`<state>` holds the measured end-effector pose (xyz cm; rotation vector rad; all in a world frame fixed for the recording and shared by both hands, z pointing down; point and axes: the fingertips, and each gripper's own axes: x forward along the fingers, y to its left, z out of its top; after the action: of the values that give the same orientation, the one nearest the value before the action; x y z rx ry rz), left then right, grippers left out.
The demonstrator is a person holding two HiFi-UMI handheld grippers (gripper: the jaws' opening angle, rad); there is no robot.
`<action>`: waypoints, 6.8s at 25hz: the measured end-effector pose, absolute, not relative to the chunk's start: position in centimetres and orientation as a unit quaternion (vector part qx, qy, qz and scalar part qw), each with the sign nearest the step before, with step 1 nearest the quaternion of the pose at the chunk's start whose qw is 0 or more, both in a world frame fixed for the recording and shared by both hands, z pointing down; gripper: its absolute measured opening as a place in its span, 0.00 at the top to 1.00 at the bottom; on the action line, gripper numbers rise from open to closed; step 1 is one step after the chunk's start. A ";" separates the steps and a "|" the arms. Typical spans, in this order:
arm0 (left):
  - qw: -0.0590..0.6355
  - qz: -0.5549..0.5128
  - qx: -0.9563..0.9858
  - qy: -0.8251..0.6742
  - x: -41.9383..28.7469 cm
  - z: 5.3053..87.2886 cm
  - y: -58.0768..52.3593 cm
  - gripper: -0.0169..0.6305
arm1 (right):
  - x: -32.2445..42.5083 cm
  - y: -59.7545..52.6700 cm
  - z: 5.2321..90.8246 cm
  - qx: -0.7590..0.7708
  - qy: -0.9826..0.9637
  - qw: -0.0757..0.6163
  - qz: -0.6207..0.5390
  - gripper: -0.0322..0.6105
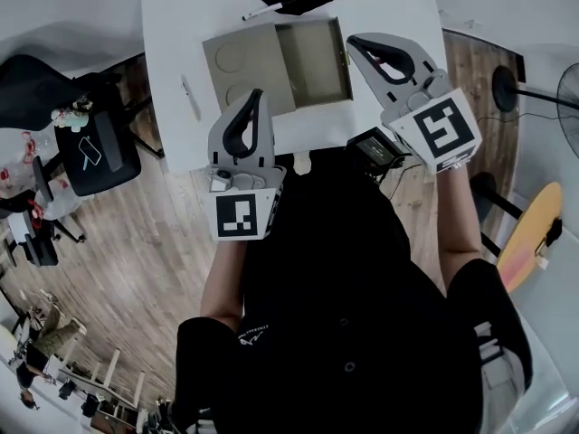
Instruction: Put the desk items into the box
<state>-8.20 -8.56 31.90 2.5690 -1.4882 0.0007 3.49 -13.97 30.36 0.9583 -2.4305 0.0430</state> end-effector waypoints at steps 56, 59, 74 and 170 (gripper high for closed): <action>0.159 0.049 0.782 -0.601 -8.8 40.6 -16.3 0.96 | -2.6 -30.9 65.0 -0.013 -0.807 0.585 -0.082 0.77; 0.163 0.048 0.776 -0.607 -9.2 40.9 -16.0 0.96 | -2.7 -31.0 65.6 -0.016 -0.802 0.591 -0.081 0.77; 0.156 0.051 0.774 -0.612 -10.1 40.7 -15.2 0.96 | -2.8 -31.0 64.4 0.005 -0.810 0.582 -0.069 0.85; 0.068 0.021 0.900 -0.429 -4.3 30.3 -7.9 0.96 | 11.4 -8.5 29.3 0.530 -0.808 0.254 0.038 0.85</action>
<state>-4.31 -7.90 30.33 2.7126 -1.2941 0.0634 11.40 -8.48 29.31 1.4408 -2.1950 0.1025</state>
